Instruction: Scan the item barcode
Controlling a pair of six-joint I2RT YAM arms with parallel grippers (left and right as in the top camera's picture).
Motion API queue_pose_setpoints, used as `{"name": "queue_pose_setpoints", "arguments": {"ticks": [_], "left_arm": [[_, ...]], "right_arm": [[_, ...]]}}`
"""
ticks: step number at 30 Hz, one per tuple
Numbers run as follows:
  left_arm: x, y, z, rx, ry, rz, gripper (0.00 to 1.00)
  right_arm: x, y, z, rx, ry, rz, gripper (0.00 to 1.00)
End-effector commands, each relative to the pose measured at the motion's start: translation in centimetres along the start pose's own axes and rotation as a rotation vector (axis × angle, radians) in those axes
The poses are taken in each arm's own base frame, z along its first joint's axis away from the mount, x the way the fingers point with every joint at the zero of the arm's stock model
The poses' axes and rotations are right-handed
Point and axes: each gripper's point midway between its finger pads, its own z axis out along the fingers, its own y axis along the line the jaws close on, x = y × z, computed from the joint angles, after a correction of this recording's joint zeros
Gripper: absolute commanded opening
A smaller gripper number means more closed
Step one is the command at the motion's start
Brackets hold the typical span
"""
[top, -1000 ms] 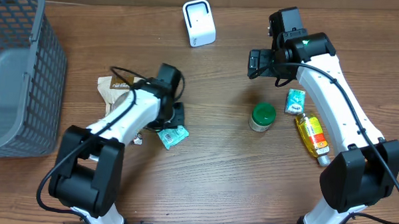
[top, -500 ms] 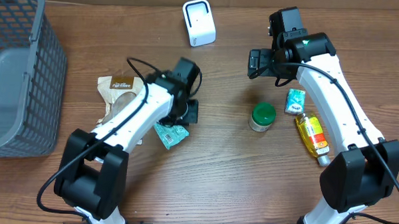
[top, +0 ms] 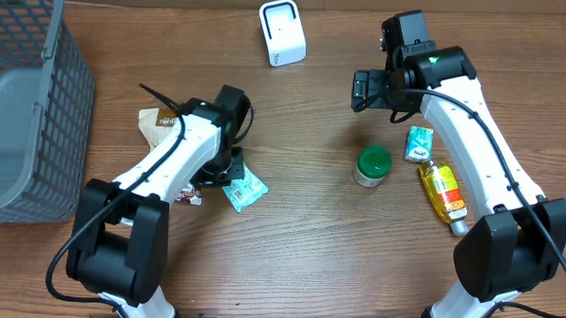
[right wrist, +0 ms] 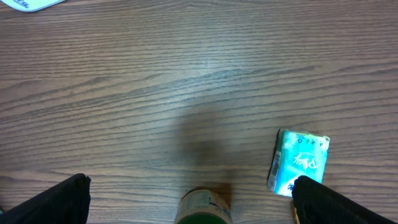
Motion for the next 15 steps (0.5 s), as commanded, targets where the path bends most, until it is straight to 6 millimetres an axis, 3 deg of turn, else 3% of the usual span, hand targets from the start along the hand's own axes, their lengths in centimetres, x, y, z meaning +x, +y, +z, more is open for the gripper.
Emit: {"name": "queue_pose_setpoints", "arguments": {"ticks": [1, 9, 15], "left_arm": [[-0.9, 2.2, 0.2, -0.059, -0.028, -0.063, 0.04], [-1.8, 1.7, 2.4, -0.047, -0.036, -0.075, 0.05], [-3.1, -0.3, 3.0, 0.038, -0.068, -0.041, 0.04]], "right_arm": [[-0.7, -0.2, -0.9, 0.0, -0.032, 0.016, 1.0], [-0.7, -0.2, -0.9, 0.0, -0.032, 0.016, 1.0], [-0.7, -0.2, -0.9, 0.0, -0.032, 0.016, 1.0]]}}
